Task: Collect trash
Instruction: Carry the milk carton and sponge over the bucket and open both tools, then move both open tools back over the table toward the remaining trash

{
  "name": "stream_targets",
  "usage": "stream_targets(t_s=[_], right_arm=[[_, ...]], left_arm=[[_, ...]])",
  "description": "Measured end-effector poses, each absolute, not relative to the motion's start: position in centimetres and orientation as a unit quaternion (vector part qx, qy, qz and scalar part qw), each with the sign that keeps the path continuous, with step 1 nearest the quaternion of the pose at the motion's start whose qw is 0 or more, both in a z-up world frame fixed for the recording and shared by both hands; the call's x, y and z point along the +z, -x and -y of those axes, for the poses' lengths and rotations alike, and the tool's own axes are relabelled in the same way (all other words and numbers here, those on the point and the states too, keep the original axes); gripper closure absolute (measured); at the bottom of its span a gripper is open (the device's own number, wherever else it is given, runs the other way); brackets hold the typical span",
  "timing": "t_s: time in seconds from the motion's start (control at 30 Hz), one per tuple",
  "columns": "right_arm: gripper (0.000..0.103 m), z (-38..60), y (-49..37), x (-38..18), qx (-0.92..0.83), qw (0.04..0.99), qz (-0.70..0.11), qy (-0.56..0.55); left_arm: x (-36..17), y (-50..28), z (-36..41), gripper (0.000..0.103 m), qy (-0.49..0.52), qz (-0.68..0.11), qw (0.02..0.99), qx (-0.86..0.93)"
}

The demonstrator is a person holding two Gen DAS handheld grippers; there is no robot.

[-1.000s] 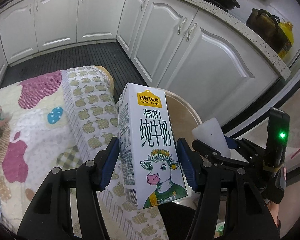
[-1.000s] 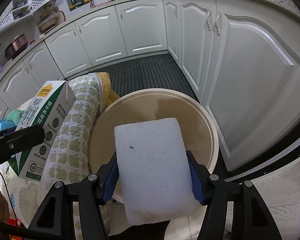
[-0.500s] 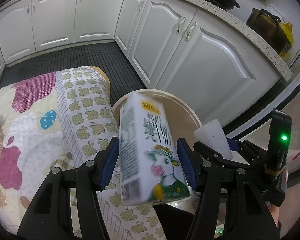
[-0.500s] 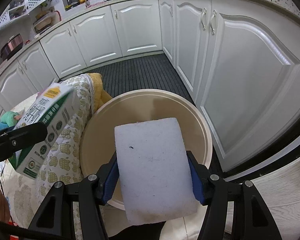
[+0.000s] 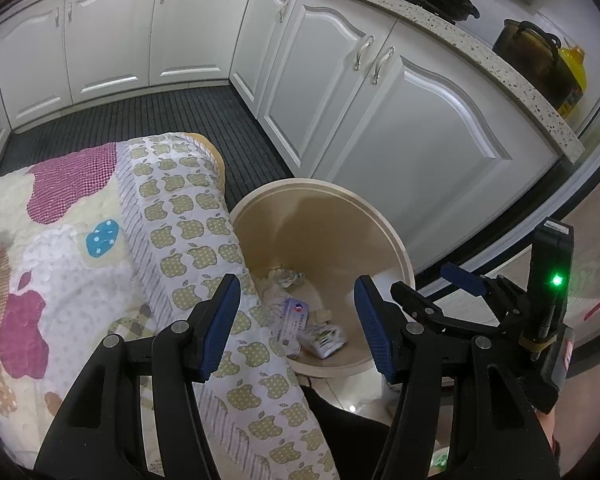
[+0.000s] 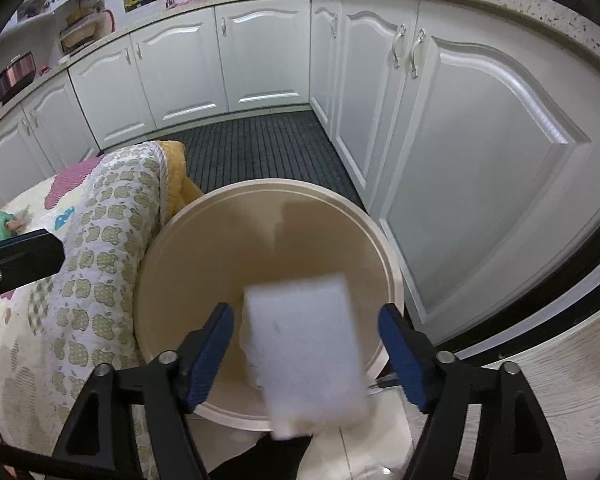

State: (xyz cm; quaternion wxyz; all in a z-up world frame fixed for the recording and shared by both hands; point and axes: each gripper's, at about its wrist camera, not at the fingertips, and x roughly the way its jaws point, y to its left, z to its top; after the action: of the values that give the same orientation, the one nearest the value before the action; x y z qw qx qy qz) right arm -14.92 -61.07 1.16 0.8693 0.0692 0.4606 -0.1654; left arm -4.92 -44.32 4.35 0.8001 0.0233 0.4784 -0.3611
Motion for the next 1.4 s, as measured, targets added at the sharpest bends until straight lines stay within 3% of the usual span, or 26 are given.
stream_targets(t_s=[0.23, 0.53, 1.23, 1.4], right_arm=[[0.029, 60.5, 15.0, 1.3, -0.162, 0.870, -0.462, -0.058], [0.029, 58.6, 15.3, 2.2, -0.156, 0.874, -0.459, -0.037], [0.026, 52.0, 15.8, 5.7, -0.131, 0.889, -0.438, 0.006], [0.021, 49.7, 15.7, 6.4, -0.120, 0.894, -0.431, 0.023]], left_arm=[[5.0, 5.8, 43.0, 0.043, -0.032, -0.467, 0.806, -0.362], [5.3, 6.5, 40.7, 0.033, -0.022, -0.463, 0.812, -0.354], [7.9, 8.4, 32.2, 0.032, -0.001, -0.436, 0.843, -0.316], [8.5, 8.9, 29.4, 0.032, 0.008, -0.430, 0.851, -0.302]])
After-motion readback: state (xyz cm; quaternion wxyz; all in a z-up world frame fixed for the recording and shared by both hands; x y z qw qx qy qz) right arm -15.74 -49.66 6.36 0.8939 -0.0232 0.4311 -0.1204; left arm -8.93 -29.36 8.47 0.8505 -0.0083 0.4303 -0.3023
